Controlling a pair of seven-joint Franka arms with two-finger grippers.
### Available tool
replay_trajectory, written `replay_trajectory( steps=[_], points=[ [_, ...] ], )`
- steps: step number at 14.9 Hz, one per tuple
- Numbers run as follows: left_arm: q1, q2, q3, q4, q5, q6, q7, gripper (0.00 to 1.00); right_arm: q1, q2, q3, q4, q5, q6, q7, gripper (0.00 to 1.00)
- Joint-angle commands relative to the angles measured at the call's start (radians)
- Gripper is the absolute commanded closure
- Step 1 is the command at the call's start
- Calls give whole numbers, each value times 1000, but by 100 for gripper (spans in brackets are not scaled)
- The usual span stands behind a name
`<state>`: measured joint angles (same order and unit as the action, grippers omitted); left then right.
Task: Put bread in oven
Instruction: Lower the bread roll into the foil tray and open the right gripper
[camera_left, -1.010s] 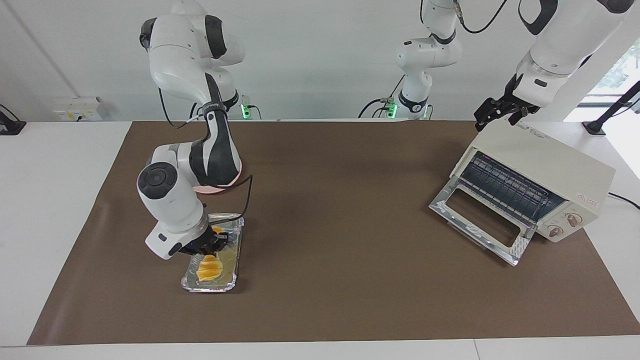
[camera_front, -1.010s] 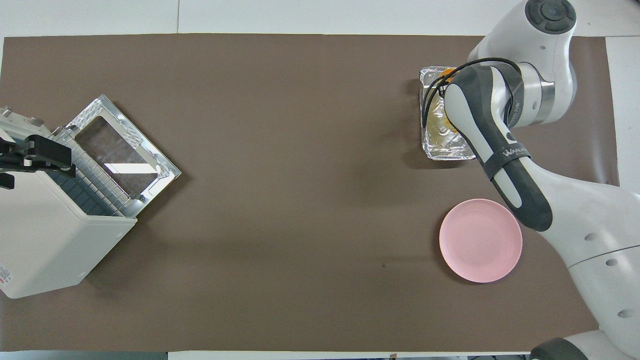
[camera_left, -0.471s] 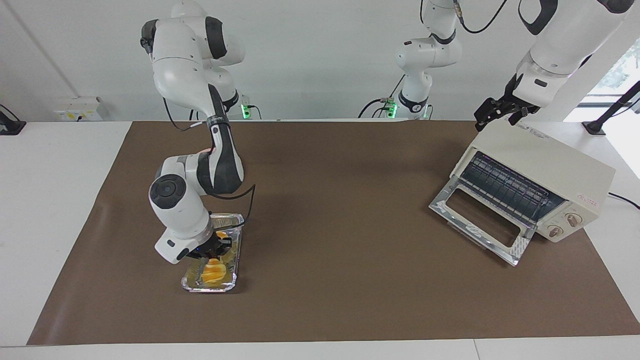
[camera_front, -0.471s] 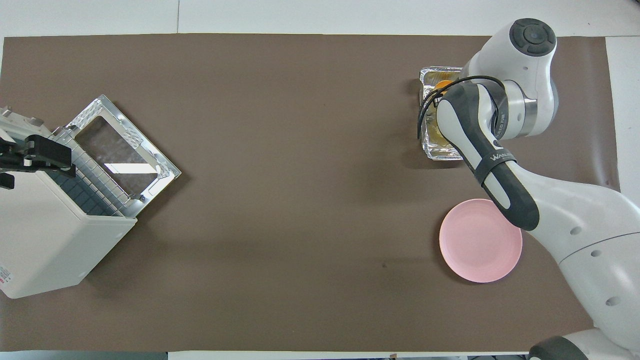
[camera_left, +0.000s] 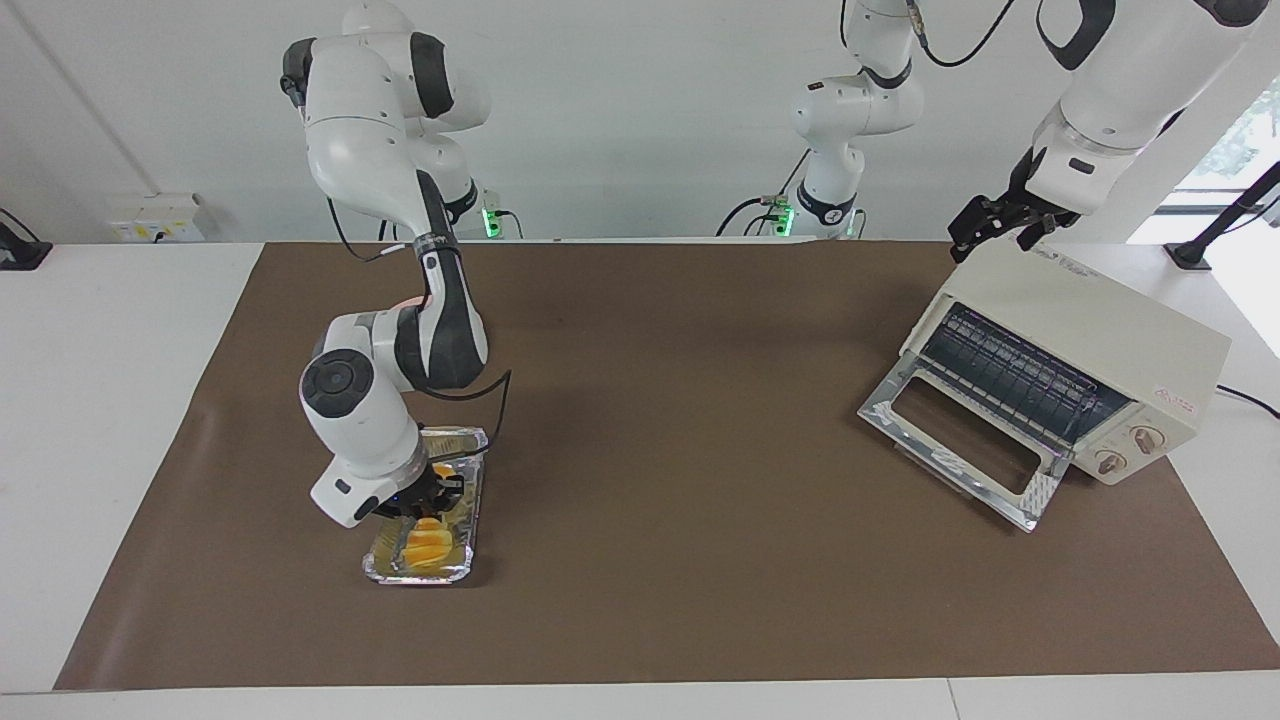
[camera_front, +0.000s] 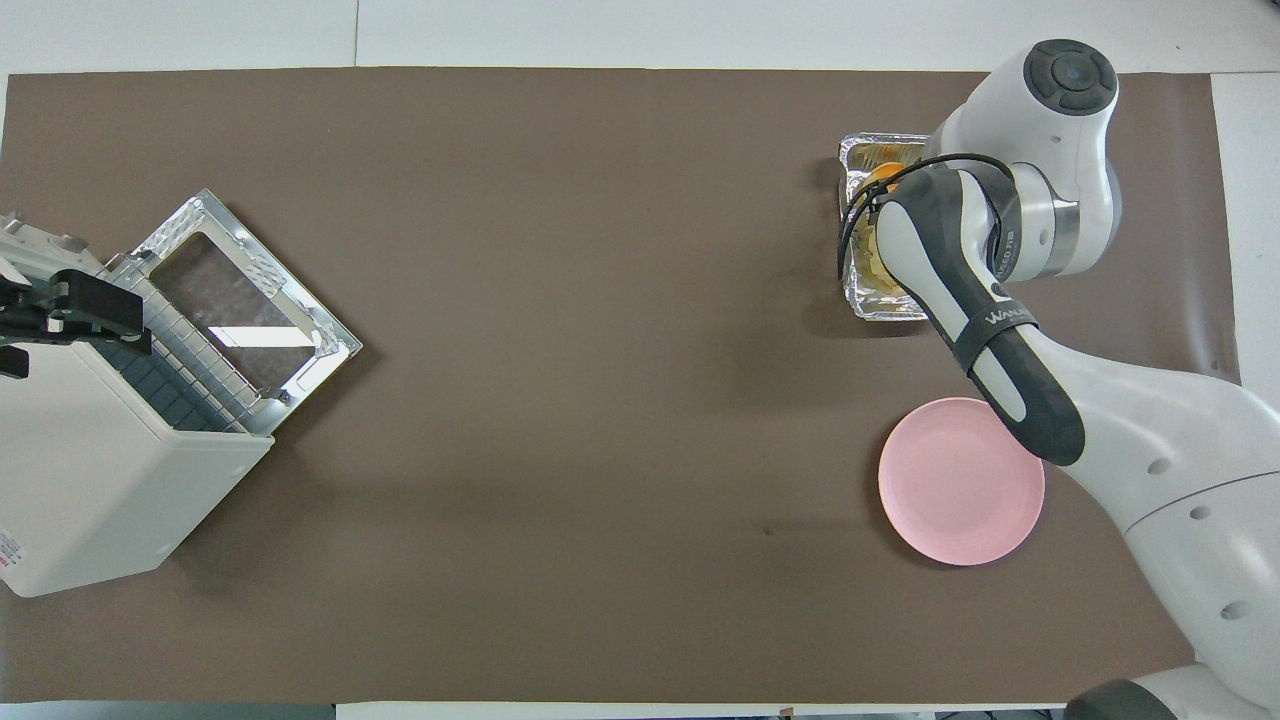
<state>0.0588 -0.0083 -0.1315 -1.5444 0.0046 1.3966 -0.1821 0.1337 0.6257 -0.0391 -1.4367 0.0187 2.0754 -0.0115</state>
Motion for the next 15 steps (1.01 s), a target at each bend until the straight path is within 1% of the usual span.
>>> replay_trajectory(
  steps=[1,3,5,7,11,12,15],
  points=[
    [10,-9,-3,7,-15,-19,4,0,-9,-38,4,18,9,-75,22,0],
    [10,-7,-3,7,-15,-19,4,0,-20,-38,4,64,4,-133,13,0],
    [10,-7,-3,7,-15,-19,4,0,-51,-43,2,65,-2,-140,-2,0],
    [10,-9,-3,7,-15,-19,4,0,-57,-43,2,65,-5,-121,-37,0],
    [10,-9,-2,7,-15,-19,4,0,-72,-41,-2,24,-13,-64,-84,0],
    [10,-9,-3,7,-15,-19,4,0,-74,-43,-5,4,-14,-32,-99,0],
    [10,-9,-3,7,-15,-19,4,0,-92,-66,-10,-100,-17,76,-137,0]
  ],
)
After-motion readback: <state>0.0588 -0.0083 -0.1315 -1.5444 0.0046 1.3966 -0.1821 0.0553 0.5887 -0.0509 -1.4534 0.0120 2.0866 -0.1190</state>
